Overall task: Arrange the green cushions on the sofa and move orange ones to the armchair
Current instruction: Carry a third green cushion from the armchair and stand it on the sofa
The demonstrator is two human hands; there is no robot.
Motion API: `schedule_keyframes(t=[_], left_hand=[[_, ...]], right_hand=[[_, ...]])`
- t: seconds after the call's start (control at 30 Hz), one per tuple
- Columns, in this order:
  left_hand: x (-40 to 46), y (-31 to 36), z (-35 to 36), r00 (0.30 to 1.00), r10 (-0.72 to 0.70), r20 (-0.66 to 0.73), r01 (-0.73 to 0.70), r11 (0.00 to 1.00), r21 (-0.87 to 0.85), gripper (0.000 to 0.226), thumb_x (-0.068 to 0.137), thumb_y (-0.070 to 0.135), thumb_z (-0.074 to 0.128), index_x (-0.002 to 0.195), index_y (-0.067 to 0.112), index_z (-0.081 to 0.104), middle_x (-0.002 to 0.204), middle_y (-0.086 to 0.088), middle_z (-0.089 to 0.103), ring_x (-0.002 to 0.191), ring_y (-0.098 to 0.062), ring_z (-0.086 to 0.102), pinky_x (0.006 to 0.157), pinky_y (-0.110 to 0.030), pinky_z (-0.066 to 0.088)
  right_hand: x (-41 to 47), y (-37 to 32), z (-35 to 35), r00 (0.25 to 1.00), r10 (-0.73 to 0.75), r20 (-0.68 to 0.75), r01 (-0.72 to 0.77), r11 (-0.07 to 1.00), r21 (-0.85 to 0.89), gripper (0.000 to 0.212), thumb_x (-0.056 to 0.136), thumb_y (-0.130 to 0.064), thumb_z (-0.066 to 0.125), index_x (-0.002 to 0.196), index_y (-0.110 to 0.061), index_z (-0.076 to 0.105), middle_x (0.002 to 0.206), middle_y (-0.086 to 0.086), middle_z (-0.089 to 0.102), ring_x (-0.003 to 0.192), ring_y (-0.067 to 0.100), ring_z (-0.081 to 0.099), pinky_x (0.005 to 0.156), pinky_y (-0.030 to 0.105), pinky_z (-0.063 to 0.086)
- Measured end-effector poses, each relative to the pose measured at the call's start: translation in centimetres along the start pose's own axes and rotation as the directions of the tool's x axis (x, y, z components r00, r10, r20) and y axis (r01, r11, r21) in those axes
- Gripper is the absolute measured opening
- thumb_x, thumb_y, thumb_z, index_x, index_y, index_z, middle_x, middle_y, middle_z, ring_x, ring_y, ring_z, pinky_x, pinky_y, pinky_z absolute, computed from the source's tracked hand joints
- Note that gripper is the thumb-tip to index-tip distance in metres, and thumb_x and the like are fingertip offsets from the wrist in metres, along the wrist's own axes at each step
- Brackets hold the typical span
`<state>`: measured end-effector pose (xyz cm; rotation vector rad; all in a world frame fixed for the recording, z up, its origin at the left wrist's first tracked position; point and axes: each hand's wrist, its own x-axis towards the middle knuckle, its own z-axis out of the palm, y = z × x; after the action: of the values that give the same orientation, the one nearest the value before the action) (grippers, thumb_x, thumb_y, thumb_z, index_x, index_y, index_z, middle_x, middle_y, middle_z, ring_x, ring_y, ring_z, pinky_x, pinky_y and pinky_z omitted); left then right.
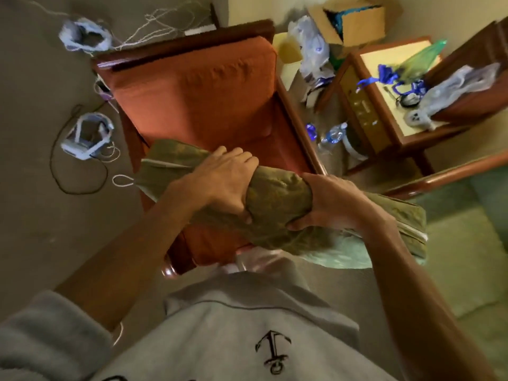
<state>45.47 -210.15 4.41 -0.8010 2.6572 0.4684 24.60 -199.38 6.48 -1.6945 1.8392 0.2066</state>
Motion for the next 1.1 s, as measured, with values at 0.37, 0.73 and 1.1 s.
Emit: schedule_keyframes(t=[0.37,0.73,1.1], left_hand=[[3.5,16.9,-7.2,0.95,0.294,0.103,-0.309,0.93,0.197,0.093,0.05,0.076,0.082,0.12,0.027,0.043,0.107,0.015,0.036,0.113,-0.012,0.042,0.108,-0.041,0.03],[14.9,43.2,-5.2,0.829,0.545,0.122,-0.552,0.768,0.324,0.095,0.051,0.073,0.083,0.122,0.022,0.047,0.123,0.004,0.053,0.12,-0.019,0.047,0.112,-0.045,0.031],[29.7,59.5,-2.5,0.653,0.753,0.075,-0.728,0.598,0.336,0.095,0.05,0.078,0.081,0.114,0.017,0.047,0.114,0.003,0.052,0.109,-0.018,0.047,0.101,-0.04,0.035]], right_hand=[[-17.0,9.7,1.2,0.951,0.196,-0.238,-0.125,0.951,0.283,0.08,0.046,-0.077,0.081,0.112,-0.041,0.054,0.096,-0.02,0.063,0.085,0.003,0.059,0.077,0.026,0.049],[-34.0,29.7,7.2,0.796,0.43,-0.426,-0.183,0.842,0.508,0.08,0.048,-0.066,0.089,0.113,-0.032,0.056,0.097,-0.015,0.064,0.084,0.002,0.06,0.069,0.032,0.054],[-40.1,47.4,9.4,0.597,0.639,-0.484,-0.437,0.766,0.472,0.088,0.045,-0.071,0.087,0.109,-0.025,0.051,0.099,-0.001,0.055,0.086,0.02,0.053,0.079,0.042,0.051]])
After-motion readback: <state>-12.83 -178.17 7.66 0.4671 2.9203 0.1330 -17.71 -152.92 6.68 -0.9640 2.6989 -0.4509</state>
